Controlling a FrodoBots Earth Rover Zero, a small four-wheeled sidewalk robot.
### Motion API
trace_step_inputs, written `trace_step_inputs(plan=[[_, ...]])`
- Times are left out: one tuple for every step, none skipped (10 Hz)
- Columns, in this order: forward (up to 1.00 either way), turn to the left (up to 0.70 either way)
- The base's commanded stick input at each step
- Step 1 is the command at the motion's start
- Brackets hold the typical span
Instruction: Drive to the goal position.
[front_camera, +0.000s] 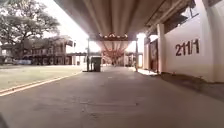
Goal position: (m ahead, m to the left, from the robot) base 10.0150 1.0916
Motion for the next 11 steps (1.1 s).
trace_step_inputs(plan=[[0.50, 0.00], [0.50, 0.00], [0.50, 0.00], [0.50, 0.00], [0.50, 0.00], [0.50, 0.00], [0.50, 0.00], [0.50, 0.00], [0.50, 0.00], [0.50, 0.00], [0.50, 0.00]])
